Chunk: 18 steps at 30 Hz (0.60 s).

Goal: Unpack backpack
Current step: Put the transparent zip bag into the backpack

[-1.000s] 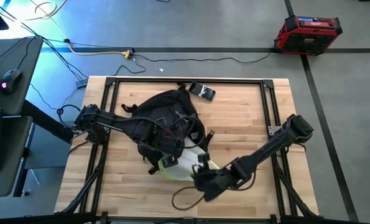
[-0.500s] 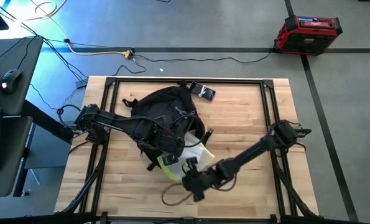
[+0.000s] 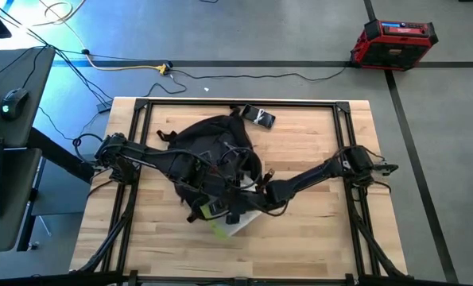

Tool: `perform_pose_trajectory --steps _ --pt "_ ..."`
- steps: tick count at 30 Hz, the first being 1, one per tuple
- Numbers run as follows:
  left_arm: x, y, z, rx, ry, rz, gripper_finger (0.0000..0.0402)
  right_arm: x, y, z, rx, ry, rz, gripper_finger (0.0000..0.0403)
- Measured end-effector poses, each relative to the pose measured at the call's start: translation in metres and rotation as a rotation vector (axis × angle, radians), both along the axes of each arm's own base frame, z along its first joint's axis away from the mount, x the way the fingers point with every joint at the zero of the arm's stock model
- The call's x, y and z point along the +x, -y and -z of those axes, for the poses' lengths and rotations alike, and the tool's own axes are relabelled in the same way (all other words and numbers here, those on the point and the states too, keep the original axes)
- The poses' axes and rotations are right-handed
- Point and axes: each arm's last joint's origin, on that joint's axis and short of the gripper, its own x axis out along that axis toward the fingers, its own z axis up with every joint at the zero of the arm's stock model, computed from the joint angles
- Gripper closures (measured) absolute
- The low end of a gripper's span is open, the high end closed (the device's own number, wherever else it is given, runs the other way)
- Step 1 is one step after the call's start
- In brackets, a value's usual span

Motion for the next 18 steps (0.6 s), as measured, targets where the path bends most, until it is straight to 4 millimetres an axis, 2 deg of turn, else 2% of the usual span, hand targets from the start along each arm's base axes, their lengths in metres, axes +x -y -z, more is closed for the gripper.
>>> perform_pose_trajectory --steps 5,8,10,13,18 --pt "-0.001 0.003 0.0 -0.001 0.0 0.009 0.0402 -0.008 -0.018 0.003 0.017 -0.085 -0.183 0.0375" --pt "-0.002 0.005 0.0 0.008 -0.001 0.013 0.0402 -0.015 -0.032 0.005 0.107 -0.143 -0.292 0.0375" --pt "-0.002 0.004 0.0 0.023 0.005 0.008 0.0402 -0.016 -0.036 0.011 0.171 -0.165 -0.296 0.0375" --pt "-0.002 0.005 0.0 0.028 0.006 0.009 0.0402 -0.01 -0.03 0.028 0.185 -0.19 -0.24 0.0375" --pt "-0.003 0.01 0.001 0.035 0.003 0.011 0.0402 0.006 -0.006 0.053 0.094 -0.138 -0.075 0.0375"
